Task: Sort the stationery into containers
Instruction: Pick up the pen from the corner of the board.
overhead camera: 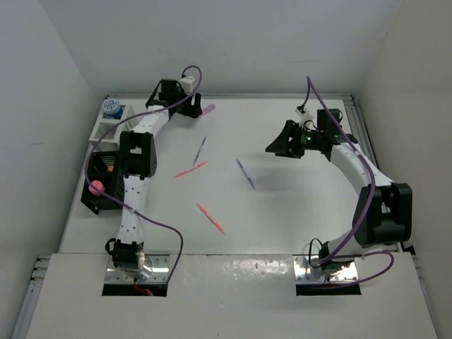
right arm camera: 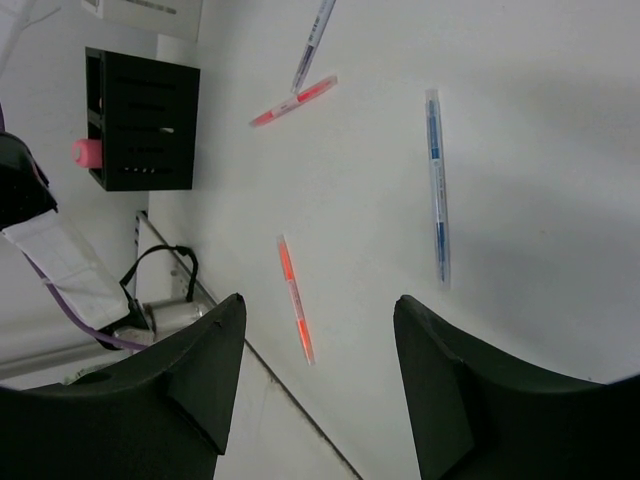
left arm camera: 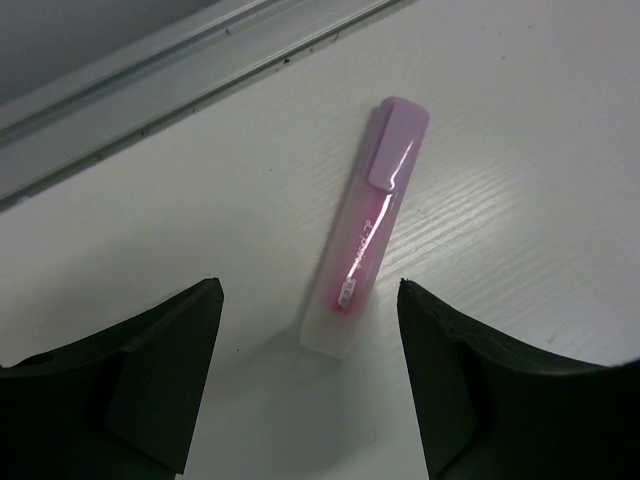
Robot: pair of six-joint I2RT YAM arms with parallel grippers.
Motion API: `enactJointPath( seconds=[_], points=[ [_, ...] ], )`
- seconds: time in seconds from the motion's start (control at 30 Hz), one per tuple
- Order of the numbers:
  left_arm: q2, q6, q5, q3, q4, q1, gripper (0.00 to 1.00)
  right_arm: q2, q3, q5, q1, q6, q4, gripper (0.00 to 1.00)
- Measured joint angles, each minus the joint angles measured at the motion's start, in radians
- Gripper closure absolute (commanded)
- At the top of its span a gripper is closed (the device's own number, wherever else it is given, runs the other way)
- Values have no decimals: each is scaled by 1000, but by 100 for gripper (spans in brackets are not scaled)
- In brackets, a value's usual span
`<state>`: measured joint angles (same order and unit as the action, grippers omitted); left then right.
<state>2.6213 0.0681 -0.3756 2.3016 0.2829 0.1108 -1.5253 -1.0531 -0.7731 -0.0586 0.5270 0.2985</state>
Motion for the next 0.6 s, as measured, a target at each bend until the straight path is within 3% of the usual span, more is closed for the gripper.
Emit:
enactJointPath(
  seconds=[0.2, 0.43, 0.6],
  points=[
    [18, -3, -105, 0, -56, 5, 23, -2, 0, -8, 12, -13, 13, 40],
    [54, 4, -108, 14, -53, 32, 26, -16, 0, -17, 22, -14, 21, 40],
    [58, 24, -95, 33, -2, 48, 59, -16, 0, -18, 24, -11, 21, 44]
  ],
)
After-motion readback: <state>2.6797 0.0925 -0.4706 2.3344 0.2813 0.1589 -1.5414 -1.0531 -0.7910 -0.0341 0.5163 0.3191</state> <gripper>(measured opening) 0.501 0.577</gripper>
